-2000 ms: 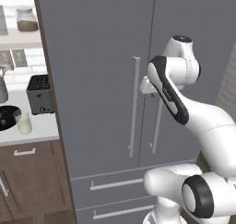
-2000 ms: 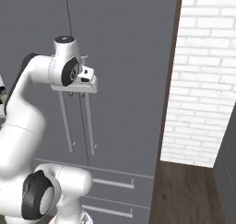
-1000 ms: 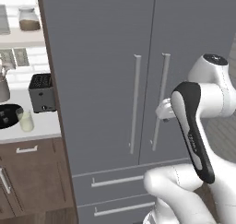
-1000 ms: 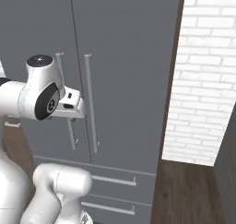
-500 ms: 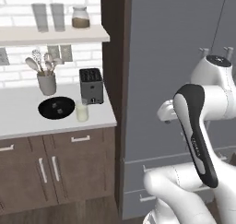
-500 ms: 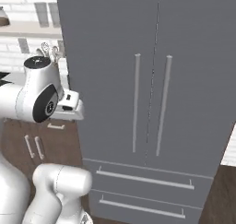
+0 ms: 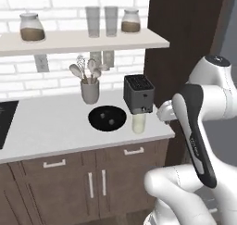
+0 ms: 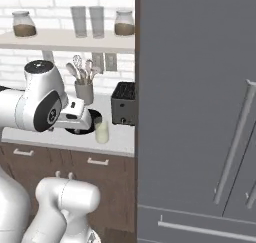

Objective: Grab a lemon wedge from the fridge and one ice cube from the ice bowl, and put them in the glass of lemonade.

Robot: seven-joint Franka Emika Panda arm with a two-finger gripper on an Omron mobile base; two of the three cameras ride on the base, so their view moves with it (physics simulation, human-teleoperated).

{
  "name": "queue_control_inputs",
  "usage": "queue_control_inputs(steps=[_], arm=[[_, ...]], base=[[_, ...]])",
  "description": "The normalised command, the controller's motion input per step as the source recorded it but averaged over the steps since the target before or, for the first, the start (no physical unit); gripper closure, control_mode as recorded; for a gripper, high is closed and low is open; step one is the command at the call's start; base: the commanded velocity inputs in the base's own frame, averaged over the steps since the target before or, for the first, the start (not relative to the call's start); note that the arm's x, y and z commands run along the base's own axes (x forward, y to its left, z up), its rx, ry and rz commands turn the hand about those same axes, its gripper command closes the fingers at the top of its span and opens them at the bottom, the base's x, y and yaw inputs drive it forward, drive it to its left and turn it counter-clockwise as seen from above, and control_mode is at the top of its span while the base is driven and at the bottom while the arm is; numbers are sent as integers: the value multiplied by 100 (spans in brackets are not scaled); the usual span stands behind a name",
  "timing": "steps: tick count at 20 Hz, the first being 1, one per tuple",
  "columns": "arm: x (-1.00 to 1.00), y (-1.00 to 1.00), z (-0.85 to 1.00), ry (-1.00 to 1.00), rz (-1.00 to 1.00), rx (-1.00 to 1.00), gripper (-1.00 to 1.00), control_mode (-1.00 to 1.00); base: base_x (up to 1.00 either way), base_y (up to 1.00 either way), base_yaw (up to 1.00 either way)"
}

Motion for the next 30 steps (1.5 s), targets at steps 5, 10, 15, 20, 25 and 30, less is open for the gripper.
queue_control_inputs(steps=[5,10,15,20,25,30], arm=[[0,0,0,0,0,0,-100,100],[0,0,0,0,0,0,-100,100],[0,0,0,0,0,0,-100,100],[0,0,0,0,0,0,-100,100],[36,1,-40,31,5,0,-100,-100],[46,0,-87,43,11,0,-100,-100]], base=[[29,37,-14],[44,31,-6],[64,55,0],[58,46,0],[24,7,2],[0,0,0]])
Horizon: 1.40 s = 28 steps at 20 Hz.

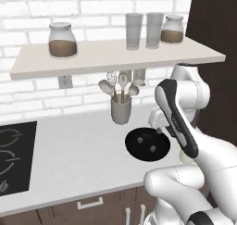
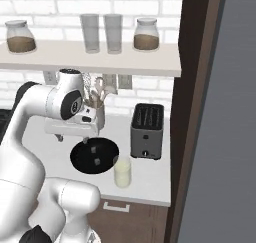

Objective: Grab a lemon wedge from the fridge and one ice cube from the ice bowl, and put them in the glass of lemonade.

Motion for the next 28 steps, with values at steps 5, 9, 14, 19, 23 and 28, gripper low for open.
queue_control_inputs(steps=[5,9,14,19,23,28], arm=[[10,0,-35,10,1,0,-100,-100],[9,0,-41,-18,-2,-4,-100,-100],[0,0,-38,-13,-5,-9,-100,-100],[5,0,-17,0,0,-8,-100,-100],[30,0,-42,3,0,-1,-100,-100],[60,0,-55,15,0,0,-100,-100]], base=[[0,0,0],[0,0,0],[0,0,0],[0,0,0],[0,0,0],[0,0,0]])
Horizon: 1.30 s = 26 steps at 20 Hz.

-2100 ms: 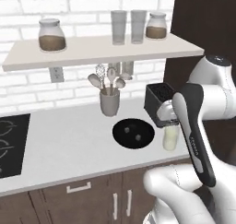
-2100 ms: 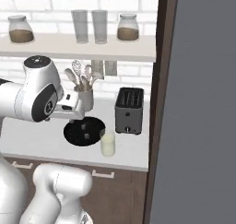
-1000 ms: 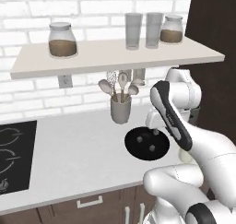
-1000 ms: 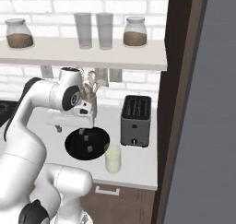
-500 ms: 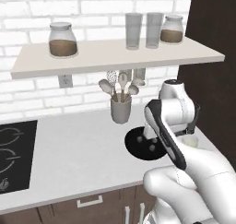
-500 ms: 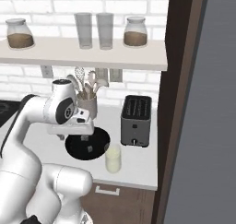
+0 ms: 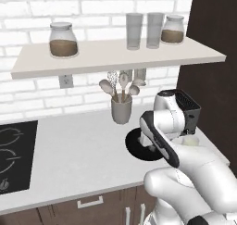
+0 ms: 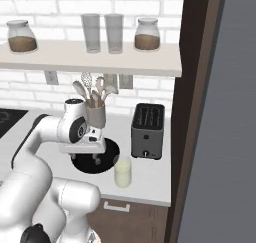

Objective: Grab a lemon wedge from the fridge and one ice cube from the ice bowl, and put them in the glass of lemonade.

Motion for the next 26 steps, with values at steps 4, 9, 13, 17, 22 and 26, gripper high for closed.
queue_control_inputs(steps=[4,9,13,17,22,26], arm=[[45,-1,-22,11,0,0,-100,-100],[39,0,-3,2,0,0,-100,-100],[20,1,-47,0,0,0,-100,-100],[0,3,-64,0,0,0,-100,-100],[3,0,-18,0,1,0,-100,-100],[44,0,0,0,13,0,-100,-100]], base=[[0,0,0],[0,0,0],[0,0,0],[0,0,0],[0,0,0],[0,0,0]])
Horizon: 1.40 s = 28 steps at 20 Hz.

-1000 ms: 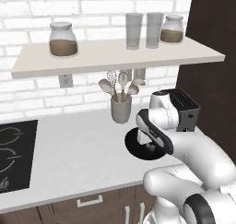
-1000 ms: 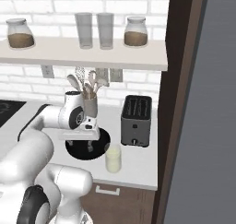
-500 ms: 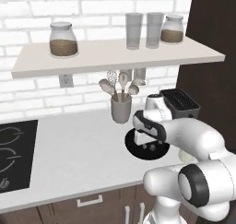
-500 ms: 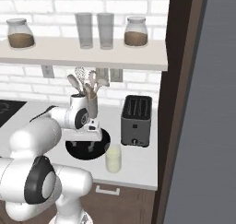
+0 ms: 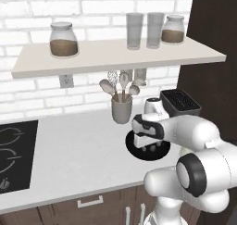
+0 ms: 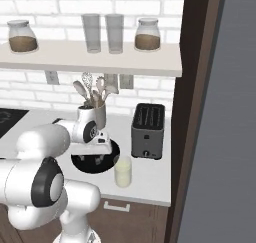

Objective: Grab a lemon wedge from the fridge and one ice cube from the ice bowl, and put them in the glass of lemonade.

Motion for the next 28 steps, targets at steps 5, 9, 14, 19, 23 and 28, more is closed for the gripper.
queue_control_inputs(steps=[5,9,14,19,23,28], arm=[[36,0,-13,2,24,0,-100,-100],[0,0,-31,5,14,0,-100,-100],[-21,0,-20,2,8,0,-100,-100],[-20,0,0,0,5,0,-100,-100],[-19,2,0,0,4,0,-100,-100],[0,8,0,0,1,0,-100,-100]], base=[[0,0,0],[0,0,0],[0,0,0],[0,0,0],[0,0,0],[0,0,0]])
